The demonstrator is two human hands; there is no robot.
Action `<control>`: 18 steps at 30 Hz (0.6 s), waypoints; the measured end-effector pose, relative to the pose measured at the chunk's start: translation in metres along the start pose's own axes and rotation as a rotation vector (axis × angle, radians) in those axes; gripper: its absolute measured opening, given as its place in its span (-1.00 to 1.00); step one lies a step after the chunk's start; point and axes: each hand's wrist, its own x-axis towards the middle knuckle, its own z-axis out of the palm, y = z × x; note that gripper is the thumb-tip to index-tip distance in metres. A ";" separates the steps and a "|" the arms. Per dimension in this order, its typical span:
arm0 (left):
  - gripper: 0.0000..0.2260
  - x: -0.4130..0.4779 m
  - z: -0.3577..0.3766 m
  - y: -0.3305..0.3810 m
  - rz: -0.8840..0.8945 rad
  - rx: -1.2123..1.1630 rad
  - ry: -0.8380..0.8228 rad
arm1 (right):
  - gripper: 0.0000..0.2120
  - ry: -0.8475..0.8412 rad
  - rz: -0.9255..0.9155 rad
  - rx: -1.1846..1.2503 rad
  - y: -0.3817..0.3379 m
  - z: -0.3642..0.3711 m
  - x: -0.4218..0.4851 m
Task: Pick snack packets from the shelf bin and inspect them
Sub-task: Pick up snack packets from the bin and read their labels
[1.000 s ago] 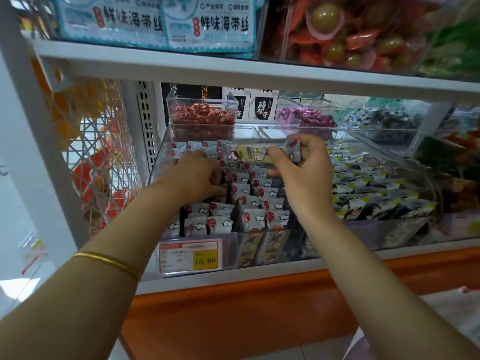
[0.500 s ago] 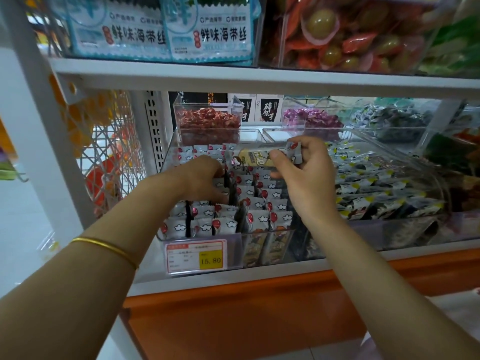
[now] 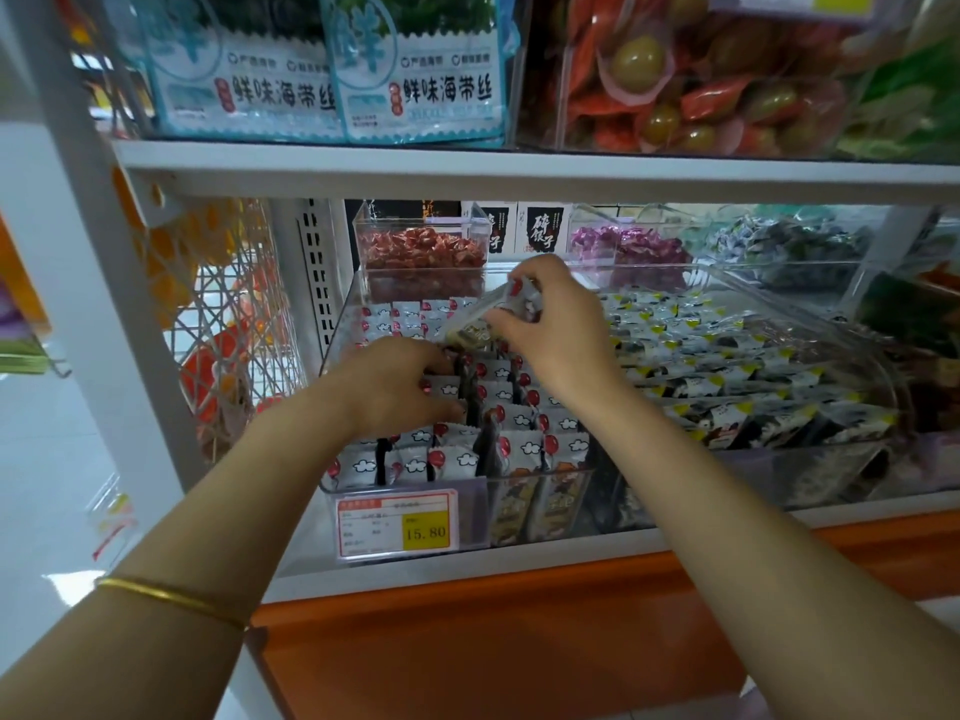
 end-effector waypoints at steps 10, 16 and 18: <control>-0.69 -0.013 -0.010 0.000 0.038 0.339 0.198 | -0.74 -0.327 -0.107 -0.331 0.004 0.039 0.025; -0.64 -0.023 0.002 -0.013 -0.016 0.457 0.153 | -0.66 -0.632 -0.112 -0.562 0.015 0.048 0.022; -0.63 -0.023 0.005 -0.015 -0.016 0.467 0.176 | -0.68 -0.605 -0.080 -0.467 0.015 0.045 0.026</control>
